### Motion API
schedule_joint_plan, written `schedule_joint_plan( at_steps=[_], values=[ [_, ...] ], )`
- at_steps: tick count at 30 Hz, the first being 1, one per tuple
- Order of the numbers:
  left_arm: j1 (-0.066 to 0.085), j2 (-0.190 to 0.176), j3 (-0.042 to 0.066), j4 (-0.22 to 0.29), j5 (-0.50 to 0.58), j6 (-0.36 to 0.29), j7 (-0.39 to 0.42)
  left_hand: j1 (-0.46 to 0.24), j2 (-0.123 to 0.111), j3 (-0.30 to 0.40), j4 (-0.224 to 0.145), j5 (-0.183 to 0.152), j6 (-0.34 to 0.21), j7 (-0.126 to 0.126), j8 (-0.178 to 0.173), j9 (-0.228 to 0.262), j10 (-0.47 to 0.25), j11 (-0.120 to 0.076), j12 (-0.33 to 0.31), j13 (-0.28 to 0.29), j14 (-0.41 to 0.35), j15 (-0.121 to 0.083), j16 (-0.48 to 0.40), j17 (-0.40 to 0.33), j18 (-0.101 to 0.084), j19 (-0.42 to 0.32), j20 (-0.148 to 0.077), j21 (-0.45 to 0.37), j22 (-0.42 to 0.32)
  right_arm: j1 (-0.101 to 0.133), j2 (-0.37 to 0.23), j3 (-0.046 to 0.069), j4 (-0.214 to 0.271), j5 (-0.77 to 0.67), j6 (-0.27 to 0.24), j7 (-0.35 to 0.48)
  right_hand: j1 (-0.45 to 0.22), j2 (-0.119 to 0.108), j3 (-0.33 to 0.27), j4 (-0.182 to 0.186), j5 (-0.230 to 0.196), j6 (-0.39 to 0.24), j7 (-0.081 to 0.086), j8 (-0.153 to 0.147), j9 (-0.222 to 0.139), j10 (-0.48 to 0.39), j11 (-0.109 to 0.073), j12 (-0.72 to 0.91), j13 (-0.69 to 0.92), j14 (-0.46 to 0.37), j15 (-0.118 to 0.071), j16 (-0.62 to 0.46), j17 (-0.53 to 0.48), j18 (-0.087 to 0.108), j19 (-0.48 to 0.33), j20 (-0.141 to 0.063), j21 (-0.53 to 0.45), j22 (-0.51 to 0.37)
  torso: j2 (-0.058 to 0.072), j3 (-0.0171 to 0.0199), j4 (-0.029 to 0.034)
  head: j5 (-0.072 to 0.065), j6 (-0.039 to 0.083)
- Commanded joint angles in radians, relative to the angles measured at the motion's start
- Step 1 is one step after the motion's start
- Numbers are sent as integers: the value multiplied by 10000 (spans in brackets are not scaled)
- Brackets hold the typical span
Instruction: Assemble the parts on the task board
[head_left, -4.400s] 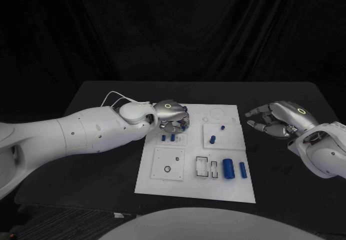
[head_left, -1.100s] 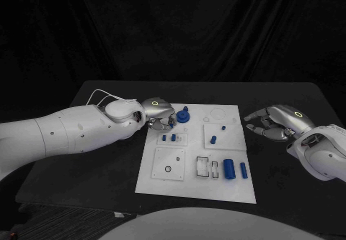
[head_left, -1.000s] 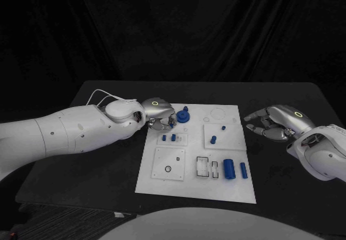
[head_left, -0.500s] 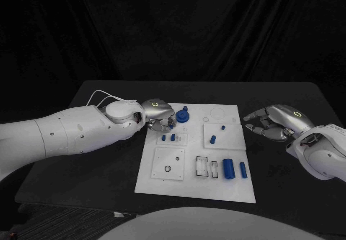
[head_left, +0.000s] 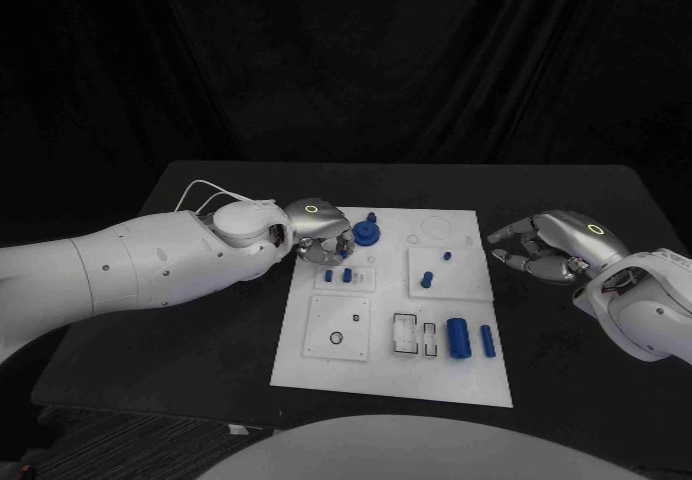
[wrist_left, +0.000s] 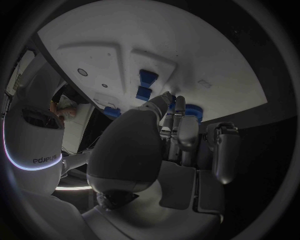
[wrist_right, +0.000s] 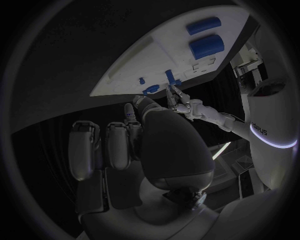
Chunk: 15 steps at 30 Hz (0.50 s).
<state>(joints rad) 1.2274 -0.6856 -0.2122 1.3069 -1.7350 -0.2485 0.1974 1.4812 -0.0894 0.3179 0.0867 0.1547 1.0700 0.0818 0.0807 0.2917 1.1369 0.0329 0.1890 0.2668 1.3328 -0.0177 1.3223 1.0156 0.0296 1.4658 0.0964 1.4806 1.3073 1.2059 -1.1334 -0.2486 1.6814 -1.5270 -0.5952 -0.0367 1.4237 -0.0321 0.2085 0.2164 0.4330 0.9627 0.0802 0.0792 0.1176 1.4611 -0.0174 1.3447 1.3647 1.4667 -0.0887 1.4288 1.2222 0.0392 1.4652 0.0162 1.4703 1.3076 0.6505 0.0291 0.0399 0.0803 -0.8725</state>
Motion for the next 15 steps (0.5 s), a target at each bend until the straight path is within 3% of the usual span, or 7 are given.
schedule_joint_plan(
  at_steps=[1,6,10,15],
  values=[
    [-58,0,-25,-48,-27,279,-159,-289,-87,-16,122,-420,-793,-82,-208,-196,-358,56,-313,-123,-125,46,-91,-103,-21,286,-7,-107,2269,-28,7,5,1,-23,68,-118,101,-4,28,-3,31,62,10,16,-10,223,-22,-50,-1315,488,-1,16,-7,-133,541,74,-20,2292,0,1,-6,7,-1],
    [-74,-11,-25,-99,-27,167,-419,-830,-340,-331,422,-1018,-2691,-642,-188,-625,-921,320,-732,-252,-319,230,-208,-401,30,130,95,-328,2199,-31,-1,5,3,-23,74,-116,101,-4,28,-3,31,62,10,16,-10,223,-22,-50,-1315,488,-1,16,-7,-133,541,74,-20,2292,3,-4,-7,-14,-1],
    [-80,-44,-25,-174,-27,-49,-502,-917,-348,-553,460,-1029,-3224,-774,-189,-738,-1075,408,-766,-204,-398,254,-280,-578,27,150,127,-316,2206,-31,-21,5,12,-23,60,-119,101,-4,28,-3,31,62,10,16,-10,223,-22,-50,-1315,488,-1,16,-7,-133,541,74,-20,2292,4,-2,-6,-11,-1],
    [-81,-116,-23,-336,-27,-797,-246,-937,-340,-659,498,-1044,-3219,-802,-121,-748,-919,387,-662,-136,-318,230,-231,-519,0,235,129,-212,2243,-31,-45,5,39,-23,52,-131,106,-8,47,-26,31,61,15,11,-15,219,-19,-54,-1323,486,5,13,-16,-133,540,80,-22,2291,8,-10,-7,-82,-1]
  ],
)
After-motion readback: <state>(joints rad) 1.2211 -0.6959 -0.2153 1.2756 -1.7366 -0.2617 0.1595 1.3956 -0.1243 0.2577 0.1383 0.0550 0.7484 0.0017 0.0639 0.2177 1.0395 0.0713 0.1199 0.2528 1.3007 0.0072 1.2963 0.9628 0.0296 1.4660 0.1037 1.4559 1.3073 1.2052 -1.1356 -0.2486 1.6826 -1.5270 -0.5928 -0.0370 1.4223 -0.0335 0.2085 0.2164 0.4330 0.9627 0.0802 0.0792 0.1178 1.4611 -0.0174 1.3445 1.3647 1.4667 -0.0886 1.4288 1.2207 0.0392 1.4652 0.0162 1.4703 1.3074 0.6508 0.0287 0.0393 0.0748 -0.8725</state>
